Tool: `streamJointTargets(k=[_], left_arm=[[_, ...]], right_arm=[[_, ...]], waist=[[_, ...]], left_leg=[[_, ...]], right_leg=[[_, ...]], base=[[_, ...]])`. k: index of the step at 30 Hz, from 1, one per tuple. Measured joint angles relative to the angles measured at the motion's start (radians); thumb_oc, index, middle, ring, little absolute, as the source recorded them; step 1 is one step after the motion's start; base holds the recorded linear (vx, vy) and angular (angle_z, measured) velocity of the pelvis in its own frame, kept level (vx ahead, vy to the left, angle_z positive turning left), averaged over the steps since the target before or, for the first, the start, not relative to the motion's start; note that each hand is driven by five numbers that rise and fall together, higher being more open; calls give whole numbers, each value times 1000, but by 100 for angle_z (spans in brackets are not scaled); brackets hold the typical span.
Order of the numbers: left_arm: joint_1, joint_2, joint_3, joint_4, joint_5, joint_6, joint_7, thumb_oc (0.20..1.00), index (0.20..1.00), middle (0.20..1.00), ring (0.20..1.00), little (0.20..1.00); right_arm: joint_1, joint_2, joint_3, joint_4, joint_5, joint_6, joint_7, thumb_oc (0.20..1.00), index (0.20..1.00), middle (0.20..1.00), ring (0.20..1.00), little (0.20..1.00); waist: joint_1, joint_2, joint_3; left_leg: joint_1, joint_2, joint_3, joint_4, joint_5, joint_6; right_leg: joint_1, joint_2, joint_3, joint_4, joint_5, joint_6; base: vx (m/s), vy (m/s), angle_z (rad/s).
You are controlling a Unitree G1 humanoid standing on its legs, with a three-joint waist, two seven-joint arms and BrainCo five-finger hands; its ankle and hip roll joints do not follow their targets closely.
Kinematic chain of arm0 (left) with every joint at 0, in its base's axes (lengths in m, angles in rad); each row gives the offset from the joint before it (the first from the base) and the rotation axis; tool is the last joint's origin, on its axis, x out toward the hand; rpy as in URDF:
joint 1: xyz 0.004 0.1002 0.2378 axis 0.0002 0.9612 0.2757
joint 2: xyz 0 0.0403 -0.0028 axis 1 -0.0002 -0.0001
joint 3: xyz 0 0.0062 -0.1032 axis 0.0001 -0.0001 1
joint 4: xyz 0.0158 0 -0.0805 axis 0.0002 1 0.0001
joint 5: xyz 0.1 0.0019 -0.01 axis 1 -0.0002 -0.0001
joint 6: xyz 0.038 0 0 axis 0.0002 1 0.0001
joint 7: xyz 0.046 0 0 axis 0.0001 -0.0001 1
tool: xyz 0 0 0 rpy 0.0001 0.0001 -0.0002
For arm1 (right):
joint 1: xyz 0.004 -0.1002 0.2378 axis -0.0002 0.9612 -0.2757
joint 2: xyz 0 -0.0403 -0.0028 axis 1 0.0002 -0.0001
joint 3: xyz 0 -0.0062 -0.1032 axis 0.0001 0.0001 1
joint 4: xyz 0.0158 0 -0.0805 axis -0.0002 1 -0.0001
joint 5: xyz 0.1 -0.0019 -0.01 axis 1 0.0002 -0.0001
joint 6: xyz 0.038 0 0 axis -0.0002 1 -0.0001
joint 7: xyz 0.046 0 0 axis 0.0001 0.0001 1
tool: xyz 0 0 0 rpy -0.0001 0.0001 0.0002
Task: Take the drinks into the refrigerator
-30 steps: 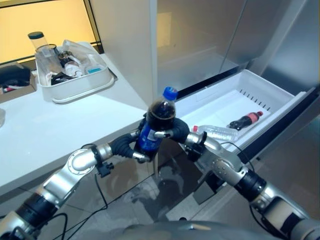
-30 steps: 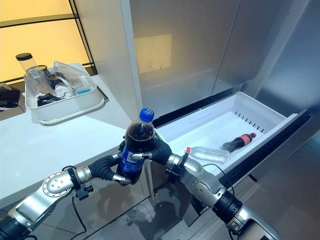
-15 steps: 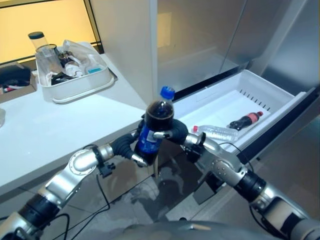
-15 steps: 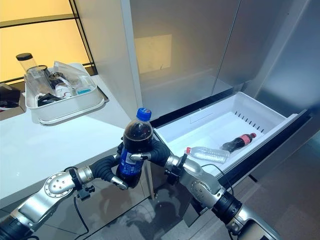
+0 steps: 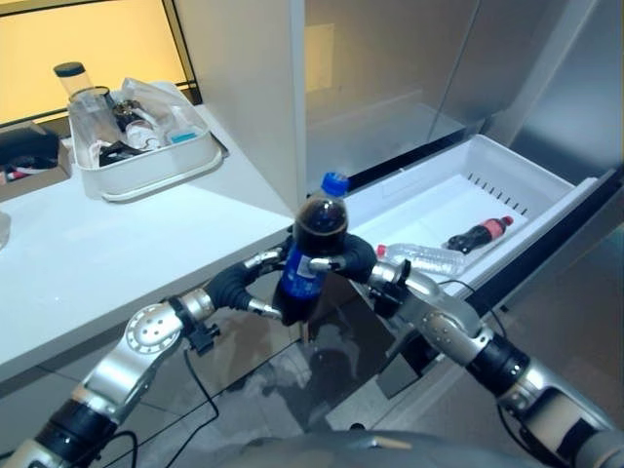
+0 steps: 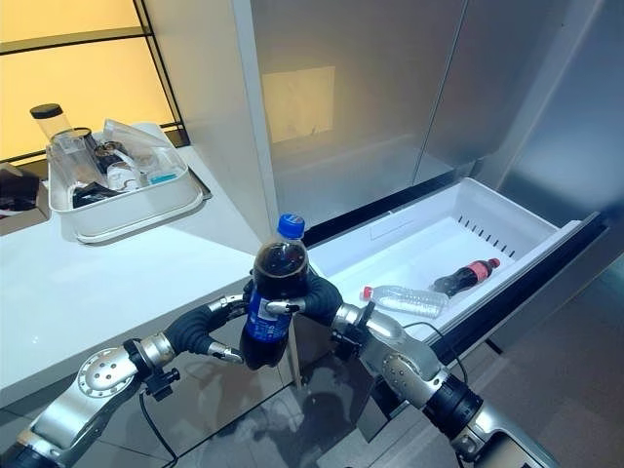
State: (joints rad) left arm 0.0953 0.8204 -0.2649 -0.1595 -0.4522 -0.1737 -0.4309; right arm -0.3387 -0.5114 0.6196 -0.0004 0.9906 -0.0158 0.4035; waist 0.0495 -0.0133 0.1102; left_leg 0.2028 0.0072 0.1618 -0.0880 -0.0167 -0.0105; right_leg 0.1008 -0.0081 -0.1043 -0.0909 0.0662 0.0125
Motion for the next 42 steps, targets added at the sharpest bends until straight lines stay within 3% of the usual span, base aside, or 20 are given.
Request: streamJointTargets(k=[8,12,13,18,25,33,39,42], left_arm=[[102,-25,91,1,-44,12,-7,1000,1000,1000,1000,1000],[162,-82,157,9,-86,11,-5,1000,1000,1000,1000,1000],[174,-143,190,37,-114,9,6,1000,1000,1000,1000,1000],[219,-215,238,45,-125,9,35,1000,1000,1000,1000,1000],[250,-253,288,44,-132,2,41,1000,1000,1000,1000,1000],[255,-256,290,46,-173,-12,41,1000,1000,1000,1000,1000],[247,-255,282,57,-239,-30,42,1000,1000,1000,1000,1000],[244,-248,277,61,-251,-35,40,1000,1000,1000,1000,1000]], right_arm=[[66,-115,-222,6,-19,-19,-51,200,200,200,200,200],[111,-129,-319,14,-12,-43,-65,200,200,200,200,200],[136,-129,-348,16,17,-52,-68,200,200,200,200,200],[170,-128,-382,24,44,-61,-89,200,200,200,200,200],[184,-131,-447,101,43,-68,-115,200,200,200,200,200],[147,-200,-454,278,-19,-73,-132,200,200,200,200,200],[-38,-321,-358,513,-84,-70,-149,200,200,200,200,200],[-164,-405,-265,600,-99,-67,-108,200,200,200,200,200]], waist=[[0,3,2],[0,3,4],[-1,4,5],[0,-7,14],[24,-31,27],[59,-55,43],[76,-54,80],[76,-46,119]], left_leg=[[-4,0,-1,0,0,0],[-6,1,-3,0,0,0],[-6,0,-3,0,0,0],[-10,2,-8,-1,-1,0],[-33,1,-25,0,2,0],[-55,-1,-30,0,4,1],[-117,-5,-40,3,22,2],[-147,-7,-55,9,27,2]], right_leg=[[0,0,-1,0,0,0],[-1,1,-2,0,-1,0],[-1,1,-3,0,-1,0],[-7,1,-6,-1,-2,-1],[-20,1,-18,0,-1,-2],[-40,-2,-25,0,-2,-1],[-94,-8,-42,0,11,-11],[-116,-10,-49,1,17,-13]], base=[[0,0,0],[0,0,0],[0,0,0],[1,0,1],[1,1,6],[-33,-7,3],[-88,-12,7],[-61,-10,9]])
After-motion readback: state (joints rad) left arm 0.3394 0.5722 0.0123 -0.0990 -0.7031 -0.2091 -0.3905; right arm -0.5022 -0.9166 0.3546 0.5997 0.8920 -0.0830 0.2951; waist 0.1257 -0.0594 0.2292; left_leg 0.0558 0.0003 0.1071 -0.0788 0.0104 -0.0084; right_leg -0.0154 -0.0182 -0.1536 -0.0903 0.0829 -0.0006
